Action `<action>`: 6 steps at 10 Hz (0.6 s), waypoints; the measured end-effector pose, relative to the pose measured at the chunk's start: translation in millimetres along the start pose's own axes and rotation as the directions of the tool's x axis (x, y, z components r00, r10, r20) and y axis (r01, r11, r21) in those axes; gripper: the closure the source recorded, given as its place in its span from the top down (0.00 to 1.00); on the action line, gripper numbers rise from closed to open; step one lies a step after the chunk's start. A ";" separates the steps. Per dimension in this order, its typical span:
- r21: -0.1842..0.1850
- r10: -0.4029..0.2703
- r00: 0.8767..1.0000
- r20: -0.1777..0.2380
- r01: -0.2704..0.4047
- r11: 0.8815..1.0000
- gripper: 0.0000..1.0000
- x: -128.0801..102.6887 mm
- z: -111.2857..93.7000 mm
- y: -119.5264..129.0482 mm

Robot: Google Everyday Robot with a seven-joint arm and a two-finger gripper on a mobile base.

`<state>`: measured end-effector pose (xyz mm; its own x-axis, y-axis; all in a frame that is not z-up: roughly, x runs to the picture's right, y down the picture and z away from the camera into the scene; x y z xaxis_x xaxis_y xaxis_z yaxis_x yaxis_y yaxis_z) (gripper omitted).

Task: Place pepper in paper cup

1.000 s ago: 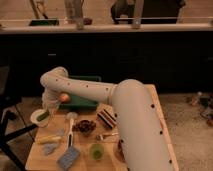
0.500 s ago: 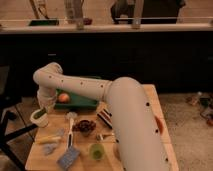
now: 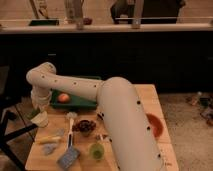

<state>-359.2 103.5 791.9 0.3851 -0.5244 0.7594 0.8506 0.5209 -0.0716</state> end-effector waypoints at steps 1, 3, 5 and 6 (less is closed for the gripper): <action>0.003 0.000 1.000 0.004 0.000 1.000 0.03 0.1 0.7 -0.5; 0.012 -0.007 1.000 0.020 0.007 1.000 0.03 -7.2 3.8 -4.4; 0.020 -0.009 0.999 0.030 0.008 1.000 0.03 -11.3 4.7 -5.0; 0.022 -0.010 0.999 0.034 0.009 1.000 0.03 -13.3 5.1 -5.2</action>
<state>-370.6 111.2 785.5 0.3646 -0.5061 0.7817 0.8458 0.5311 -0.0506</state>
